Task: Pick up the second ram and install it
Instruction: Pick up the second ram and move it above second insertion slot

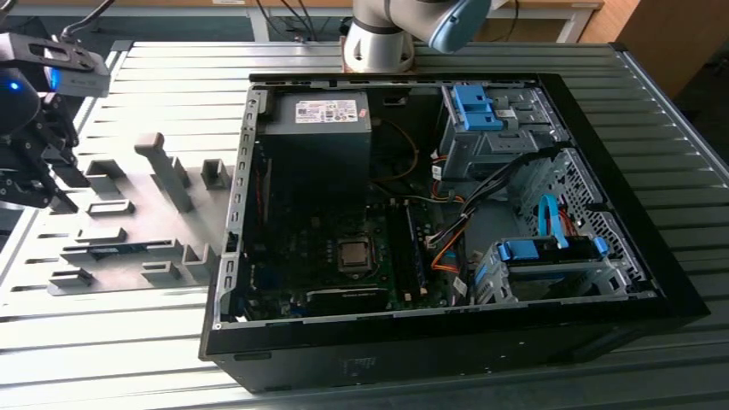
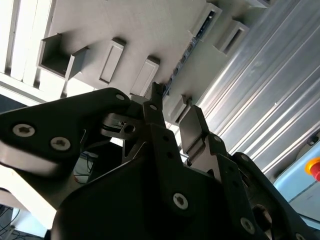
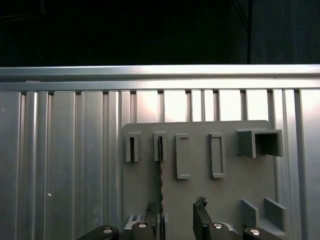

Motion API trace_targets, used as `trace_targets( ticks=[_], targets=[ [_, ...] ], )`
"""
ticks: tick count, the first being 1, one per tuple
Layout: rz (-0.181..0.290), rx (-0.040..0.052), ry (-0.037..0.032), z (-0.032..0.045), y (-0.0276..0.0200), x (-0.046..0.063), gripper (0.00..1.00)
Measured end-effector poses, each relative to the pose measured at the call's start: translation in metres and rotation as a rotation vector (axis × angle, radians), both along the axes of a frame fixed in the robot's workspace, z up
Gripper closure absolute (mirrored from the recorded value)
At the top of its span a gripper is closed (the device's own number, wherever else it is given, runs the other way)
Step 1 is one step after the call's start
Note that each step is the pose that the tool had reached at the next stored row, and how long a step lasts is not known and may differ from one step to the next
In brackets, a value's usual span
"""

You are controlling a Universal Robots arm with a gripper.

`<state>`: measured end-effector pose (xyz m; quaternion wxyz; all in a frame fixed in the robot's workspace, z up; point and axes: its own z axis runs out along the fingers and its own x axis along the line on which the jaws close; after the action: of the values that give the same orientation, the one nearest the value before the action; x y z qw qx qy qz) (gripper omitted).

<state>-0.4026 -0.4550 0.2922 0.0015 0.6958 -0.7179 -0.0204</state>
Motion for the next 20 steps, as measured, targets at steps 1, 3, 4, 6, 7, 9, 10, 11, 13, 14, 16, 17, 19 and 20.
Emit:
trace_targets(
  ticks=[1,3,4,6,7,9,10,11,13,14,16,17,19,20],
  targets=[
    [0.000,0.0000,0.0001,-0.0018,-0.0003,0.000,0.58],
    [0.000,0.0000,0.0000,-0.0055,-0.0007,0.000,0.58],
    [0.000,0.0000,0.0000,-0.0072,-0.0009,0.000,0.58],
    [0.000,0.0000,-0.0004,-0.0109,-0.0012,0.000,0.58],
    [0.000,0.0000,-0.0006,-0.0127,-0.0013,-0.001,0.58],
    [0.000,0.0000,-0.0012,-0.0160,-0.0016,-0.001,0.58],
    [0.000,0.0000,-0.0015,-0.0173,-0.0017,-0.001,0.58],
    [0.000,0.0000,-0.0019,-0.0186,-0.0019,-0.001,0.58],
    [0.000,0.0000,-0.0022,-0.0203,-0.0021,-0.001,0.58],
    [0.000,-0.0001,-0.0022,-0.0207,-0.0022,-0.001,0.58],
    [0.000,-0.0002,-0.0023,-0.0208,-0.0022,-0.001,0.58],
    [0.000,-0.0002,-0.0023,-0.0208,-0.0022,-0.001,0.58],
    [0.000,0.0000,-0.0027,-0.0210,-0.0022,-0.001,0.58],
    [0.000,0.0000,-0.0027,-0.0210,-0.0022,-0.001,0.58]
  ],
)
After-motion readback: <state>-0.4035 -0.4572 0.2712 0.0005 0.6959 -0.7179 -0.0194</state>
